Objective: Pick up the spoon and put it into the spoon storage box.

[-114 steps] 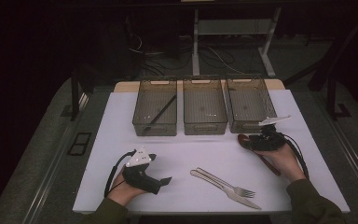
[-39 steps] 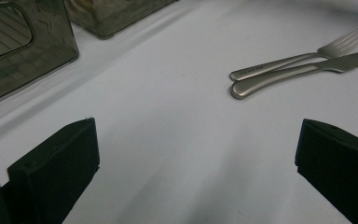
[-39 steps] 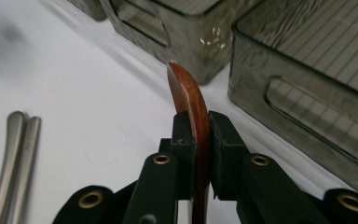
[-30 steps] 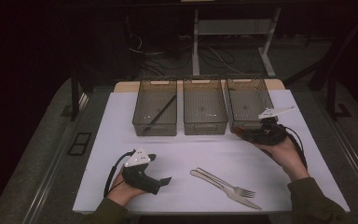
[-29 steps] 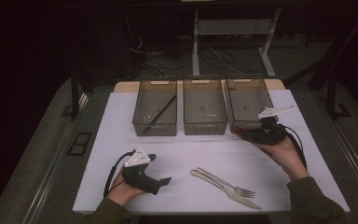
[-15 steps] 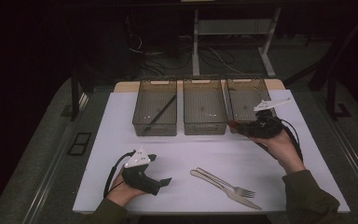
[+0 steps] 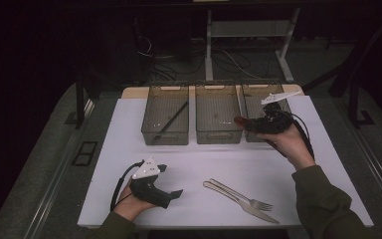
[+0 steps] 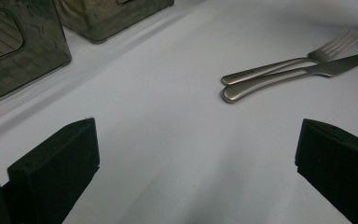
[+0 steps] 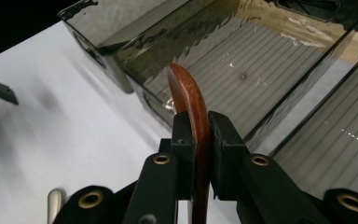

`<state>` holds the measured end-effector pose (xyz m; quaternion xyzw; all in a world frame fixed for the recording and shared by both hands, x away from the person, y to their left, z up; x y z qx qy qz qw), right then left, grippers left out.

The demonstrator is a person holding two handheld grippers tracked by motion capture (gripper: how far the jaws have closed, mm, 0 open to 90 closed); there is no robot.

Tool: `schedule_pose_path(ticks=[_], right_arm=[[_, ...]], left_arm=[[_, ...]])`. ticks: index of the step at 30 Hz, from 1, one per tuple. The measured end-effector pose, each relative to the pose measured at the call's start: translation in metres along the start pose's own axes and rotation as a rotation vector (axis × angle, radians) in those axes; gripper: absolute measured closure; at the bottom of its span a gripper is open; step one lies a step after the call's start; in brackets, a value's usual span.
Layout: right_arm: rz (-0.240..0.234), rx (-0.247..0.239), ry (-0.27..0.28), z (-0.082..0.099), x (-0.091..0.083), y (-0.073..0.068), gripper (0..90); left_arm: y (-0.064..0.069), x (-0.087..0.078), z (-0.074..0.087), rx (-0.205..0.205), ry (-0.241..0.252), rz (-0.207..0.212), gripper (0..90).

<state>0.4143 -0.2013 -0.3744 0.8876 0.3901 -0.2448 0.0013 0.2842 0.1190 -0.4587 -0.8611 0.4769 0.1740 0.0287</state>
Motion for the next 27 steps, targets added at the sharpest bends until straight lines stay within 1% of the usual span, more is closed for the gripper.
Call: schedule_pose_path(ticks=[3, 7, 10, 14, 15, 19, 20, 22, 27], right_arm=[[0.006, 0.003, -0.002, -0.007, 0.007, 0.001, 81.3], [0.013, 0.006, -0.013, -0.015, 0.019, 0.003, 81.3], [0.014, 0.009, -0.01, -0.022, 0.027, 0.005, 81.3], [0.019, 0.021, -0.018, -0.028, 0.04, 0.006, 81.3], [0.023, 0.014, -0.022, -0.03, 0.043, 0.006, 81.4], [0.033, 0.014, -0.034, -0.036, 0.055, 0.007, 81.3], [0.037, 0.014, -0.041, -0.037, 0.058, 0.008, 81.3], [0.042, 0.01, -0.043, -0.041, 0.064, 0.008, 81.3], [0.049, 0.002, -0.044, -0.052, 0.079, 0.006, 81.3]], left_arm=[[0.001, 0.0, 0.001, 0.004, -0.005, 0.002, 0.0], [0.001, 0.0, 0.001, -0.002, 0.001, 0.0, 0.0], [0.0, -0.001, 0.001, 0.015, -0.009, -0.003, 0.0], [0.0, 0.0, 0.001, 0.012, 0.0, -0.006, 0.0], [0.0, 0.0, 0.001, 0.014, -0.001, -0.004, 0.0], [-0.002, -0.001, 0.002, 0.021, 0.0, -0.002, 0.0], [-0.003, -0.001, 0.002, 0.026, -0.006, -0.003, 0.0], [-0.004, -0.001, 0.002, 0.025, 0.005, -0.004, 0.0], [-0.005, -0.001, 0.002, 0.024, 0.009, 0.004, 0.0]])
Point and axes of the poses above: each handheld gripper's, and its own axes: x roughly forward along the jaws, z roughly out of its underside, y roughly to its right, the point moved 5 cm from there along x, roughly forward along the jaws, and after that the axes turned 14 degrees about y, right-handed, at the moved point
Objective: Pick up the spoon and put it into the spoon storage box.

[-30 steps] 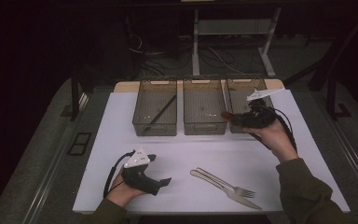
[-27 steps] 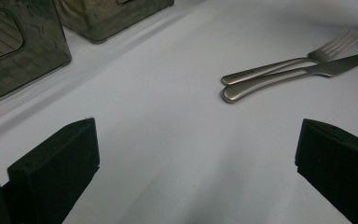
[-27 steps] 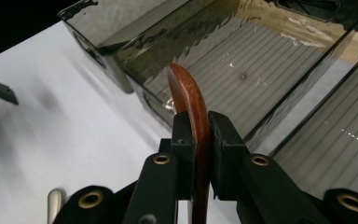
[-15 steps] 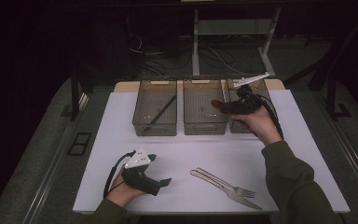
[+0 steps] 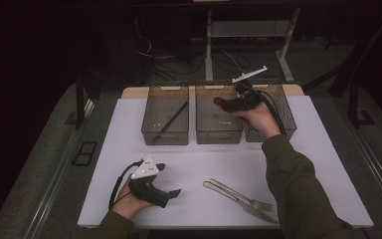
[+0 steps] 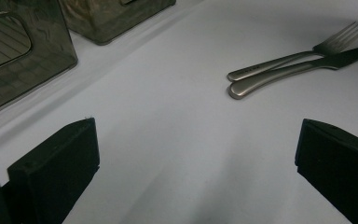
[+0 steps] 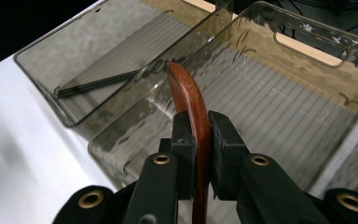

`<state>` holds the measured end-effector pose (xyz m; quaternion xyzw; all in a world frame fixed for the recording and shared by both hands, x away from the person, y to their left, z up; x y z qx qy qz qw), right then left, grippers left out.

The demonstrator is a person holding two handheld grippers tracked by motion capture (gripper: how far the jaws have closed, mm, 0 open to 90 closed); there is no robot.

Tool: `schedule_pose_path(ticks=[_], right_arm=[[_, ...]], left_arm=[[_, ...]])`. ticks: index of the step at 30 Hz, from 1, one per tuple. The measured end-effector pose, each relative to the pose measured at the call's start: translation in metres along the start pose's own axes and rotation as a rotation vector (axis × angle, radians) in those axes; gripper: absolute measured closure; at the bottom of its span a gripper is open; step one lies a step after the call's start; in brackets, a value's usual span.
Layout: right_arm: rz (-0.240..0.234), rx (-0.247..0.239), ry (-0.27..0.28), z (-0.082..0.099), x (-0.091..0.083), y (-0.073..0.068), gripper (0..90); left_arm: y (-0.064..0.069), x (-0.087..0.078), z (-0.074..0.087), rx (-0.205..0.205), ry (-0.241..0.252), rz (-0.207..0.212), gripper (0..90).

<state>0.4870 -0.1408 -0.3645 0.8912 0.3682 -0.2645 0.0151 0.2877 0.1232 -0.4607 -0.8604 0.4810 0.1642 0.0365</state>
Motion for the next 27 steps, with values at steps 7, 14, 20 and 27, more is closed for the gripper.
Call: schedule_pose_path(ticks=[7, 14, 20, 27], right_arm=[[0.006, 0.0, -0.003, -0.008, 0.026, -0.002, 81.3], [0.017, 0.009, -0.02, -0.01, 0.049, -0.001, 81.4], [0.04, 0.021, -0.029, -0.008, 0.064, 0.004, 81.3], [0.055, 0.023, -0.02, -0.005, 0.076, 0.005, 81.3]], left_arm=[[0.004, 0.001, -0.001, 0.005, 0.004, 0.017, 0.0], [0.005, 0.002, -0.001, 0.005, 0.003, 0.028, 0.0], [0.006, 0.002, -0.001, 0.001, 0.007, 0.029, 0.0], [0.006, 0.002, -0.002, 0.01, 0.008, 0.036, 0.0]])
Point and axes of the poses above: each handheld gripper's, and its own axes: x roughly forward along the jaws, z roughly out of its underside, y roughly to its right, the point moved 5 cm from there along x, roughly forward along the jaws, and after that the axes turned 14 degrees about y, right-handed, at the moved point
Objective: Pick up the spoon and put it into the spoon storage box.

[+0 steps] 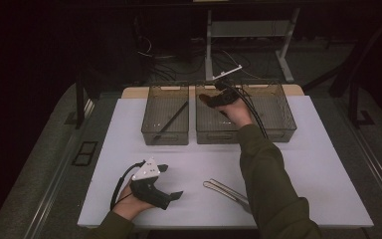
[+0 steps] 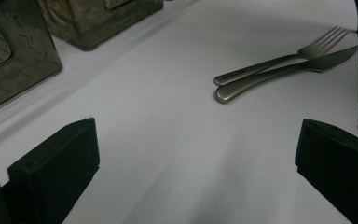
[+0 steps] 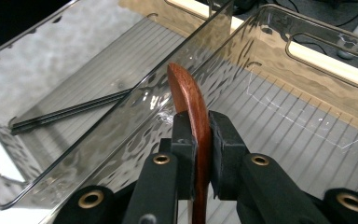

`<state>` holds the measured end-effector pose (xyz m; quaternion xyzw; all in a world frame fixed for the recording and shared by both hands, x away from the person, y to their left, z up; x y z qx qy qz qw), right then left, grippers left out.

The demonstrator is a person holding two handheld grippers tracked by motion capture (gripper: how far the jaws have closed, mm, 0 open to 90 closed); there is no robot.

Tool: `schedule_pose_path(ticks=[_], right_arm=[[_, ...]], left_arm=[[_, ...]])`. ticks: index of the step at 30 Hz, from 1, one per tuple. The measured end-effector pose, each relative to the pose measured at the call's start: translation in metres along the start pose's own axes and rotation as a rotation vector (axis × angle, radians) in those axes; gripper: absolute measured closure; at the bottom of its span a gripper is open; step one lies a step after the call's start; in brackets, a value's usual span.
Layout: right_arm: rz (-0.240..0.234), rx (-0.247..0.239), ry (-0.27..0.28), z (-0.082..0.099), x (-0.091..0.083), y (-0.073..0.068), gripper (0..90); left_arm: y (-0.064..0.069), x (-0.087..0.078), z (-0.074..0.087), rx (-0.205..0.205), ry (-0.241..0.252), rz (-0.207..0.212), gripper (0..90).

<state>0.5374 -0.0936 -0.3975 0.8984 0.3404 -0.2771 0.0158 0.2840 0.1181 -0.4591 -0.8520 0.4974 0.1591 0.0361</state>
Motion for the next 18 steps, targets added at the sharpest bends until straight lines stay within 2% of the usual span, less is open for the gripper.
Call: schedule_pose_path(ticks=[4, 7, 9, 15, 18], right_arm=[[0.005, -0.008, -0.016, 0.005, 0.007, -0.001, 81.0], [0.012, -0.011, -0.022, 0.007, 0.009, -0.001, 73.1], [0.013, -0.018, -0.032, 0.009, 0.008, -0.001, 71.9], [0.002, -0.004, -0.018, 0.008, -0.006, -0.002, 65.2], [-0.02, 0.0, -0.002, 0.007, -0.017, -0.004, 60.9]], left_arm=[[0.001, 0.0, 0.001, -0.007, -0.006, 0.003, 0.0], [0.001, 0.0, 0.0, -0.007, -0.004, 0.004, 0.0], [0.001, 0.0, 0.0, -0.005, -0.002, 0.002, 0.0], [0.001, 0.0, 0.0, -0.002, -0.003, 0.002, 0.0], [0.002, 0.0, 0.0, -0.005, -0.003, 0.003, 0.0]])
Point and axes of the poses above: each handheld gripper's, and its own axes: x roughly forward along the jaws, z roughly out of its underside, y roughly to its right, the point moved 5 cm from there along x, roughly forward along the jaws, and after that the axes turned 14 degrees about y, right-handed, at the moved point
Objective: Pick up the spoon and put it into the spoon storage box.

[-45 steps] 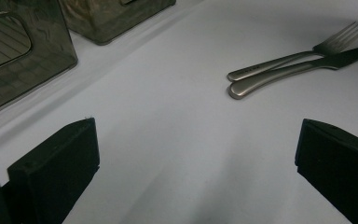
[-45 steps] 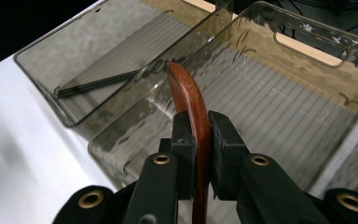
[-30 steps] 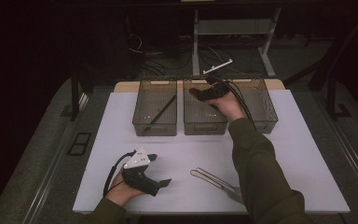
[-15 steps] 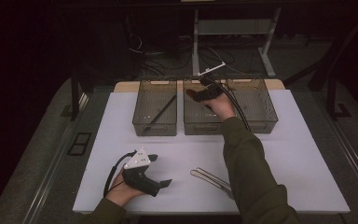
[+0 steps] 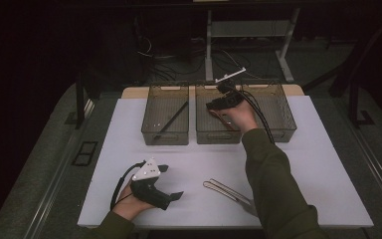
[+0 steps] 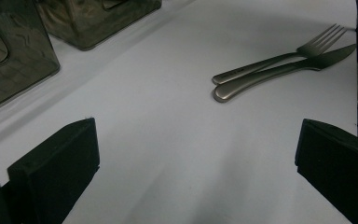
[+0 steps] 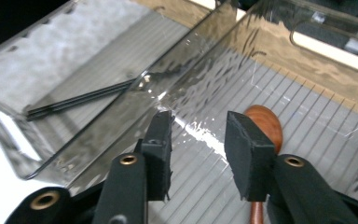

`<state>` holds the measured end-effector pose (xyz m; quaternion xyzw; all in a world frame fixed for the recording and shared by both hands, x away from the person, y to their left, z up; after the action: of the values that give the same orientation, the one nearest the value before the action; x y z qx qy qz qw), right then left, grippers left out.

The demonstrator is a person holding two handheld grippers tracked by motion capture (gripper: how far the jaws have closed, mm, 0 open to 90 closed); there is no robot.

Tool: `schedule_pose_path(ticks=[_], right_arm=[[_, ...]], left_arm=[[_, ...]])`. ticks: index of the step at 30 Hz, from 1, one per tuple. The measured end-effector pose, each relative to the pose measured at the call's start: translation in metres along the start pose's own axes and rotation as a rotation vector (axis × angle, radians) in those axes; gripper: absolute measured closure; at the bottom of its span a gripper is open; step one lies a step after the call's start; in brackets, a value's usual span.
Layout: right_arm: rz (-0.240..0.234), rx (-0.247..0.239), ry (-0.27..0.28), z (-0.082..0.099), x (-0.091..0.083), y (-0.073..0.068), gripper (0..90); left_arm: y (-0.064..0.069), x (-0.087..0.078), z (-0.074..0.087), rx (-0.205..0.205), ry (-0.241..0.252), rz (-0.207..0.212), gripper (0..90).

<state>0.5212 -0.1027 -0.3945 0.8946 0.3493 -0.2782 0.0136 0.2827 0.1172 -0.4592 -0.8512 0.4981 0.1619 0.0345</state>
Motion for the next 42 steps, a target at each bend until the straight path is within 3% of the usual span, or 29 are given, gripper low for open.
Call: schedule_pose_path(ticks=[13, 28, 42], right_arm=[[-0.091, 0.006, 0.068, 0.009, -0.057, -0.01, 45.0], [-0.123, -0.046, 0.08, 0.049, -0.105, -0.011, 40.9], [-0.113, -0.031, 0.094, 0.095, -0.137, -0.005, 40.5]], left_arm=[[-0.001, -0.001, 0.0, 0.006, -0.001, -0.008, 0.0], [0.0, 0.0, 0.002, -0.011, -0.001, -0.009, 0.0], [-0.001, 0.0, 0.002, -0.005, -0.009, -0.014, 0.0]])
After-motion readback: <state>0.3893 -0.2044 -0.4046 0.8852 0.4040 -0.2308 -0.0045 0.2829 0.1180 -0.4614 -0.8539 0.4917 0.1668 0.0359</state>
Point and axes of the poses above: each handheld gripper's, and its own axes: x roughly forward along the jaws, z roughly out of its underside, y roughly to its right, the point moved 5 cm from there along x, roughly forward along the jaws, and after that the axes turned 14 degrees about y, right-handed, at the moved point
